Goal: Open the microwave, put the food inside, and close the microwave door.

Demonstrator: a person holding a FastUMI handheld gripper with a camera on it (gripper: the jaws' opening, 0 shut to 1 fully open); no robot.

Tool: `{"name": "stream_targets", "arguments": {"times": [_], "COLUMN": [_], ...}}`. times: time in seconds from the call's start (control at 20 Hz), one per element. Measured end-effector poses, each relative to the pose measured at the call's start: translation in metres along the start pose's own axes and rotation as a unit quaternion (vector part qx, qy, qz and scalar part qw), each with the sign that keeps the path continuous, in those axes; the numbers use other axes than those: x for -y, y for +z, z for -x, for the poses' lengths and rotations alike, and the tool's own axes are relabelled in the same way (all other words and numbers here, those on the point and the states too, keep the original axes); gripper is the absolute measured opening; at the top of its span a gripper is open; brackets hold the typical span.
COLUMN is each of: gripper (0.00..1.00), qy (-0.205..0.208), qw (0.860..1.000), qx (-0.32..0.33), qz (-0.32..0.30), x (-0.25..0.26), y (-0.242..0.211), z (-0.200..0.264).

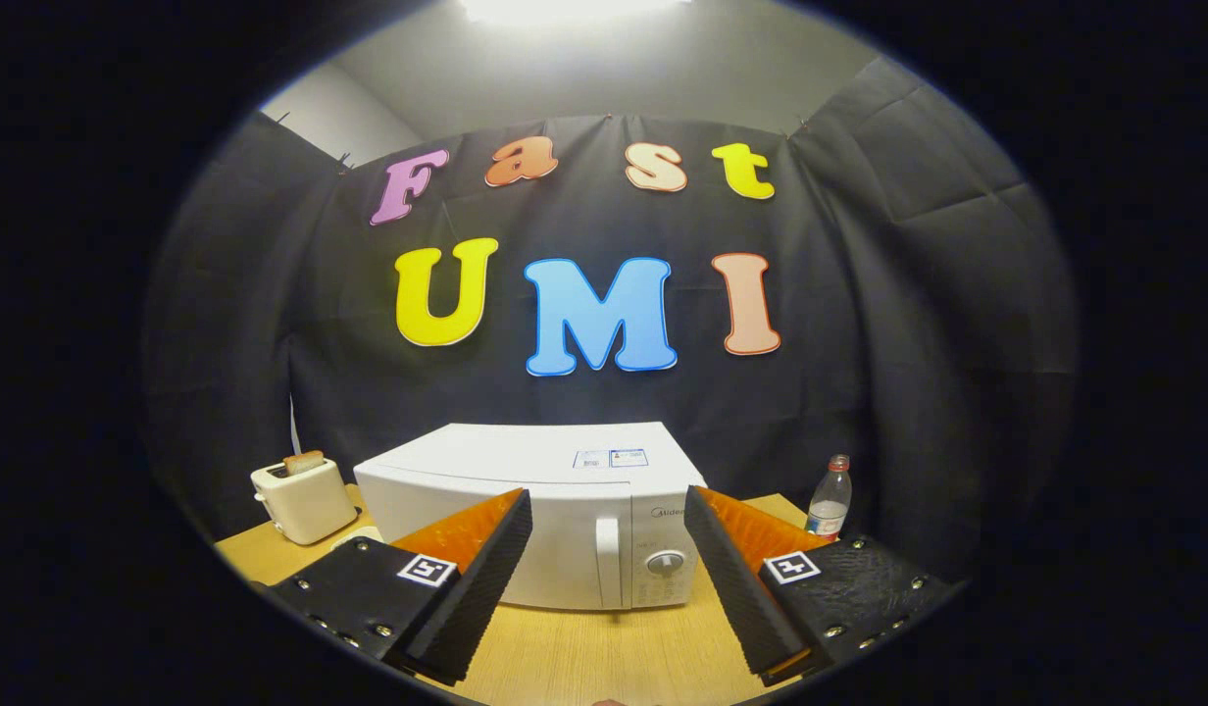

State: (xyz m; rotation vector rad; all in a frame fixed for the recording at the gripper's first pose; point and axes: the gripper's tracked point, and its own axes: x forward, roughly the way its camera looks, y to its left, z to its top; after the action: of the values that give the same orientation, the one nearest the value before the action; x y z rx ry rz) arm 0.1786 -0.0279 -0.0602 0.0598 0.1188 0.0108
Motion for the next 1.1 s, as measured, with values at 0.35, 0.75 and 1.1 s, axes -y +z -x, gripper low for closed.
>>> {"name": "stream_targets", "arguments": {"times": [0.35, 0.75, 1.1], "gripper": [0.98, 0.99, 0.60], "qy": [0.003, 0.003, -0.005], "qw": [0.999, 0.996, 0.992], "qx": [-0.044, -0.095, -0.122], "qz": [-0.007, 0.003, -0.005], "x": [0.006, 0.006, 0.005], "y": [-0.041, -0.093, -0.120], "z": [-0.052, -0.098, -0.118]}}
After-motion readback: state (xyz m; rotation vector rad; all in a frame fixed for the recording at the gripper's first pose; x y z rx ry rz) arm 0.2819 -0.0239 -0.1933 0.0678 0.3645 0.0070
